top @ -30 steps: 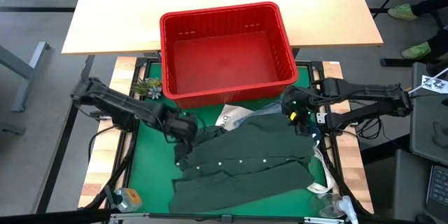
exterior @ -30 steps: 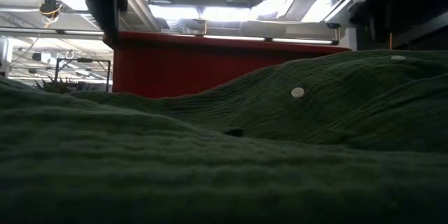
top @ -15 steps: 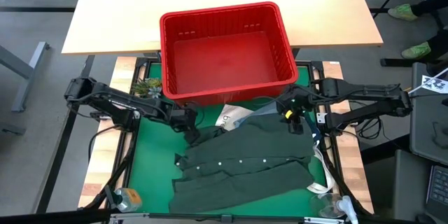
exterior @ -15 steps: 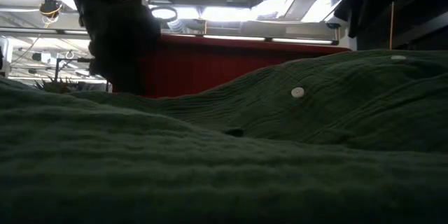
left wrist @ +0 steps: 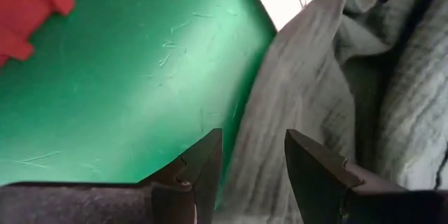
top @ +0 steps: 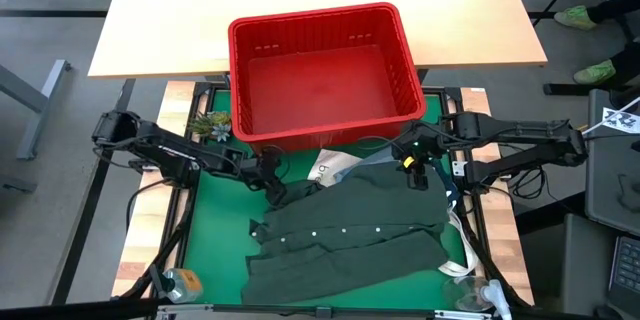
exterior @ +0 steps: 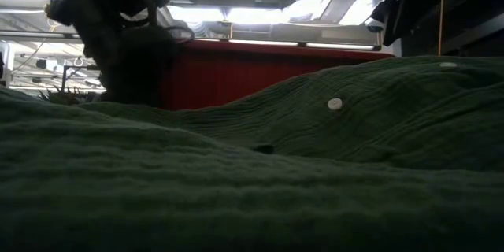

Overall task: Fold laundry
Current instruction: Fold the patterned white shirt

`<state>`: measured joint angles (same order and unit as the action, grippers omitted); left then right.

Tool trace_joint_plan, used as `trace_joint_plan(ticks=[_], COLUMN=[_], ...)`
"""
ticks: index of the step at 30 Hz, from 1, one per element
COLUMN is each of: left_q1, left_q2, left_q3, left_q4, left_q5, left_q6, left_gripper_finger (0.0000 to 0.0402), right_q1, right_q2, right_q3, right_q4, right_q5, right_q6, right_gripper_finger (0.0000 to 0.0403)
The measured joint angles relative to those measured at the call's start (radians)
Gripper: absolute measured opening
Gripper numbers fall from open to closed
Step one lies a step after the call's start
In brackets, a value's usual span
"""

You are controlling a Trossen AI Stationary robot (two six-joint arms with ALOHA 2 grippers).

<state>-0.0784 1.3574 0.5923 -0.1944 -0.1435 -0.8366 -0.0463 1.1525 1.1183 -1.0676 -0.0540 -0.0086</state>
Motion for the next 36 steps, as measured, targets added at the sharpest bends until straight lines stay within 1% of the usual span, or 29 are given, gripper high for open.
trace_joint_plan(ticks=[2,5,12,16,19,21,22,23,26,29,34,36], left_q1=[-0.003,-0.013,-0.050,-0.054,-0.054,-0.054,-0.052,-0.052,-0.052,-0.052,-0.053,-0.053], left_q2=[0.007,0.025,0.142,0.171,0.170,0.171,0.171,0.171,0.172,0.173,0.174,0.174], left_q3=[-0.016,-0.027,-0.035,-0.032,-0.032,-0.032,-0.032,-0.032,-0.033,-0.033,-0.034,-0.034], left_q4=[0.034,0.041,0.155,0.179,0.176,0.174,0.172,0.171,0.170,0.172,0.175,0.175], left_q5=[0.000,0.000,0.050,0.053,0.052,0.049,0.049,0.048,0.044,0.044,0.038,0.038], left_q6=[-0.003,-0.024,-0.029,-0.052,-0.051,-0.051,-0.051,-0.051,-0.051,-0.051,-0.051,-0.051], left_gripper_finger=[0.0149,0.0149,0.0149,0.0148,0.0130,0.0109,0.0097,0.0086,0.0055,0.0032,0.0014,0.0015], right_q1=[0.000,0.000,0.000,0.000,0.000,-0.004,-0.011,-0.019,-0.056,-0.102,-0.169,-0.183], right_q2=[0.004,0.011,0.013,0.013,0.013,0.013,0.013,0.013,0.012,0.013,0.013,0.013], right_q3=[0.000,0.000,0.000,0.000,0.000,0.000,0.000,0.000,-0.008,-0.055,-0.158,-0.186], right_q4=[0.002,-0.005,-0.006,-0.018,-0.076,-0.133,-0.150,-0.161,-0.151,-0.120,-0.017,0.023], right_q5=[0.000,0.000,-0.001,0.002,0.076,0.133,0.139,0.124,0.032,-0.006,-0.076,-0.074], right_q6=[0.000,0.005,0.006,0.020,0.055,0.065,0.066,0.067,0.063,0.057,0.042,0.027], right_gripper_finger=[0.0147,0.0147,0.0147,0.0147,0.0147,0.0147,0.0147,0.0147,0.0147,0.0147,0.0147,0.0147])
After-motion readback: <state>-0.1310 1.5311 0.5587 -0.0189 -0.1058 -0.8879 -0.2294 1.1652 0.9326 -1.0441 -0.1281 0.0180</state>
